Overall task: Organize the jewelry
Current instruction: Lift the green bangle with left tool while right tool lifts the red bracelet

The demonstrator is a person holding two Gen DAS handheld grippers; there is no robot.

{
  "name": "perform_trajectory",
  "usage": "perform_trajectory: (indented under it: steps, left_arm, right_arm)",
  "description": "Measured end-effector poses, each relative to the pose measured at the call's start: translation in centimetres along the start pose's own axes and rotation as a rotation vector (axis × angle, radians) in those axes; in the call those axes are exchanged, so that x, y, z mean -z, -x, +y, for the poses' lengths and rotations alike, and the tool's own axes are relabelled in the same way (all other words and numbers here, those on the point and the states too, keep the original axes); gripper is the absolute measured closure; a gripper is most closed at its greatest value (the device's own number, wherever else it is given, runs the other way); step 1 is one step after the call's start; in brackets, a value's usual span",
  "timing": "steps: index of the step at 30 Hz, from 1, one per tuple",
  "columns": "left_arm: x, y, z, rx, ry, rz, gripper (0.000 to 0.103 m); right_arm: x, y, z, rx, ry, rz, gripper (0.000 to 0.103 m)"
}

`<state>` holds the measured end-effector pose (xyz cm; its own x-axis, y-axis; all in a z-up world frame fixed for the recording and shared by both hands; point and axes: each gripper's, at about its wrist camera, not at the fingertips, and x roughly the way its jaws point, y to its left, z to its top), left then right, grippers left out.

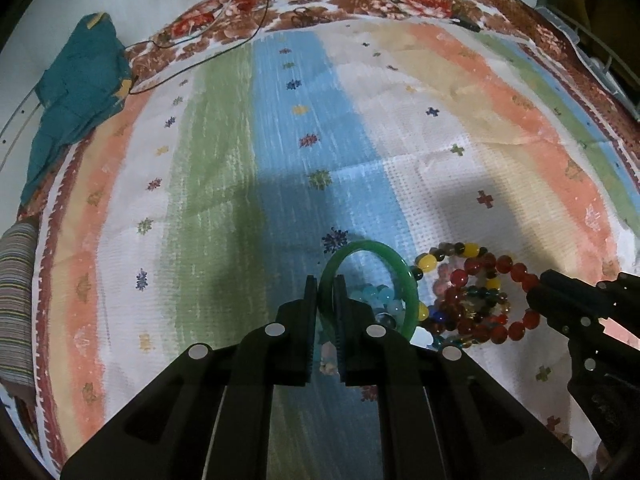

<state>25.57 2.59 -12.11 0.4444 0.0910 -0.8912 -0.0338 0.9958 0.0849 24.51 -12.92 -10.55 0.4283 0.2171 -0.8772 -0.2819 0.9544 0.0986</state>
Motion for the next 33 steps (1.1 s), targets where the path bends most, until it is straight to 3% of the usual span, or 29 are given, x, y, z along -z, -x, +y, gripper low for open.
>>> perform_trajectory:
  steps: [10, 33]
  left_arm:
    - [0.7, 1.2, 0.3, -0.015, 0.008, -0.015, 0.095]
    - [3.0, 7.5, -0.6, 0.015, 0.034, -0.133, 0.095]
  right_arm:
    - [0.5, 1.5, 0.2, 0.020, -0.001, -0.037, 0.090]
    - [1.7, 6.0, 1.6, 0.059, 0.021, -0.166, 0.090]
